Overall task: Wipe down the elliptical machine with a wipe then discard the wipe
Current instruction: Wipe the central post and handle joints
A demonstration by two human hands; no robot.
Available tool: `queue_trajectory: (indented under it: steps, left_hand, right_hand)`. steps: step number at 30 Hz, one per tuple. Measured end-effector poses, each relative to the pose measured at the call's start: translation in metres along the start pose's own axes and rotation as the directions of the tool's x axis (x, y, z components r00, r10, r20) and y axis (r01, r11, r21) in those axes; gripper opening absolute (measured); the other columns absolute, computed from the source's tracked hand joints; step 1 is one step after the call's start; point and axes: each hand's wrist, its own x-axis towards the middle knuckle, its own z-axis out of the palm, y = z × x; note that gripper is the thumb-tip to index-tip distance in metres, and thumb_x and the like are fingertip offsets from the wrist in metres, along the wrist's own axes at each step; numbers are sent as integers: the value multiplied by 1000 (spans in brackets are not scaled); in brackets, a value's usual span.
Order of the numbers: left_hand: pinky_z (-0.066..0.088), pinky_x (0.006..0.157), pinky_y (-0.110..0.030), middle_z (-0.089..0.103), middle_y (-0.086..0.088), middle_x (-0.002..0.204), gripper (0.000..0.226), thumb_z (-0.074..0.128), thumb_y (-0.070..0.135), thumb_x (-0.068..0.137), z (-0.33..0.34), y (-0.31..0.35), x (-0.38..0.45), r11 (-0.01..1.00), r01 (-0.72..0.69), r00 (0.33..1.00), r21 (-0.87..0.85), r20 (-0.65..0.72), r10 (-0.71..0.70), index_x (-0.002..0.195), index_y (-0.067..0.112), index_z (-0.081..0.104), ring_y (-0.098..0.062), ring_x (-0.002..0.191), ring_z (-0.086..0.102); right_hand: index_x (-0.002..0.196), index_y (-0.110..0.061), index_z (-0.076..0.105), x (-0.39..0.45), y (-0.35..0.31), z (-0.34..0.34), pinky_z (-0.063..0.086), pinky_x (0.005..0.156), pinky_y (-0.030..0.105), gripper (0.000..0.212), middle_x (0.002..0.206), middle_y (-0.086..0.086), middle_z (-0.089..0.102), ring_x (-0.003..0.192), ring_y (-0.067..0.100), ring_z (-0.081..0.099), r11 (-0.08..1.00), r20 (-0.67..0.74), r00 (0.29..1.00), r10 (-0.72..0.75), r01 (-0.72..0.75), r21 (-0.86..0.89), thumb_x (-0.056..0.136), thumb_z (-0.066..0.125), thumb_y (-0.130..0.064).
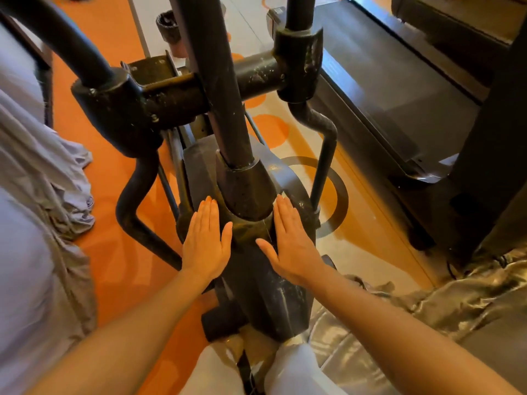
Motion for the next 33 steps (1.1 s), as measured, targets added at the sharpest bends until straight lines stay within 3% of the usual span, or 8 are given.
queue_trajectory:
  steps: [6,17,22,29,33]
  left_hand:
    - [4,125,-36,3,-10,166,82,4,56,92,6,19,-7,991,133,991,1,-2,-133,157,6,4,-21,153,-1]
    - [1,124,-34,-3,-8,166,71,20,50,103,1,17,-5,990,142,988,6,54,-142,157,8,0,-18,152,-6]
    - [0,124,-33,-1,-8,166,79,12,57,96,4,12,-5,994,112,993,-18,44,-111,157,8,1,-19,152,-5]
    - [3,124,-37,2,-9,166,84,6,62,93,12,6,-5,996,80,997,-29,17,-79,157,7,4,-20,153,-3]
    - [4,124,-37,6,-10,165,81,5,62,98,15,2,-4,998,69,997,-13,-14,-70,157,7,8,-21,153,1]
  right_hand:
    - [156,-12,-3,-8,15,0,-5,119,29,79,163,2,-13,148,14,-19,987,49,991,-124,128,-94,100,35,-54]
    - [156,-11,-4,-12,1,9,-13,116,22,78,163,3,-13,147,10,-21,998,-34,997,-64,64,12,101,32,-53]
    - [157,-16,-1,-4,11,-1,-14,112,16,72,163,-2,-10,142,0,-25,996,-19,997,-71,70,-52,102,31,-52]
    - [156,-15,-4,9,-1,-1,-15,113,22,72,163,0,-11,146,9,-21,999,-50,998,41,-43,-34,103,31,-49]
    - [156,-16,-4,-8,-2,2,-10,116,21,73,163,-2,-12,145,5,-23,1000,-40,999,8,-8,-11,103,34,-48]
